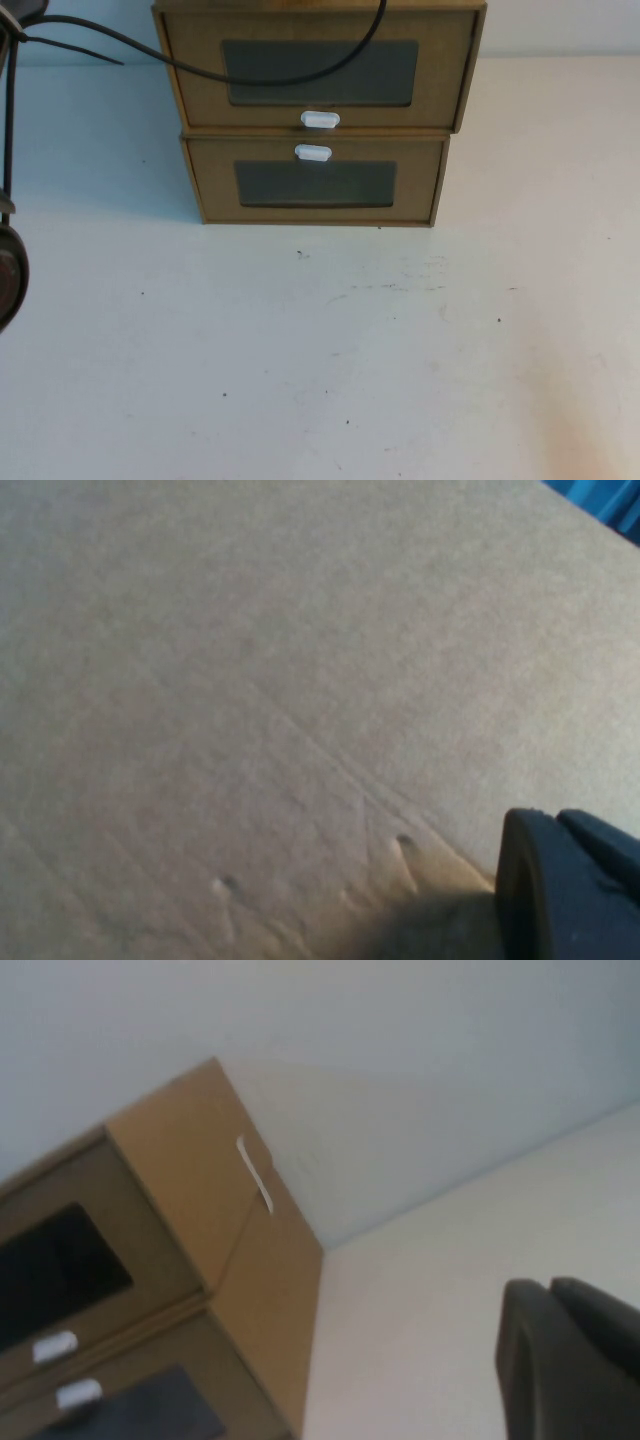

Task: Open the shoe box
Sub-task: 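Pull the top drawer of the cardboard box fully open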

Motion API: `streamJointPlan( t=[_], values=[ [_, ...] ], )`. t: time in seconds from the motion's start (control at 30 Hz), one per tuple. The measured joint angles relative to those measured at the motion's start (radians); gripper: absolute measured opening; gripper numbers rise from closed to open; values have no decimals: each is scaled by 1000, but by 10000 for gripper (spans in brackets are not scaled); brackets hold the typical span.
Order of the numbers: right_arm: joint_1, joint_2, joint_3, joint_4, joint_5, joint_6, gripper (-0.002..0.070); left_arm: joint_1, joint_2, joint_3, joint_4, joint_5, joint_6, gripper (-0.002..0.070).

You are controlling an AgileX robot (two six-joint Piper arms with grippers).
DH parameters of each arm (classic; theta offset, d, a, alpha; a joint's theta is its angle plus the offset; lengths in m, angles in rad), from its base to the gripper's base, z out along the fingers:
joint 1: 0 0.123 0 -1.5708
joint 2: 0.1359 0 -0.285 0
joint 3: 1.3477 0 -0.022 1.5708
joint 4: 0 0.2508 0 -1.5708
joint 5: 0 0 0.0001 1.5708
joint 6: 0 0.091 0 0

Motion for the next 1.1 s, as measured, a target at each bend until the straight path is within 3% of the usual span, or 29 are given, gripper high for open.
streamJointPlan(
  t=[0.13, 0.27, 0.47, 0.63, 0.83, 1.1],
  values=[
    [0, 0, 0, 124, -34, 0, -15, 0, 0, 0, -1, 0, 0, -5],
    [0, 3, -21, 216, 72, 0, -15, 0, 0, 0, -2, 5, -8, -5],
    [0, 169, -211, 158, 376, 0, -15, 0, 0, 0, -4, 13, -11, -5],
    [0, 372, -385, 108, 622, -109, -15, 0, 0, 0, -4, 15, -15, -5],
    [2, 569, -519, 92, 740, -277, -15, 0, 0, 0, -4, 22, -30, -5],
    [176, 885, -746, 78, 760, -360, -15, 0, 0, 0, -4, 22, -40, -5]
  ],
)
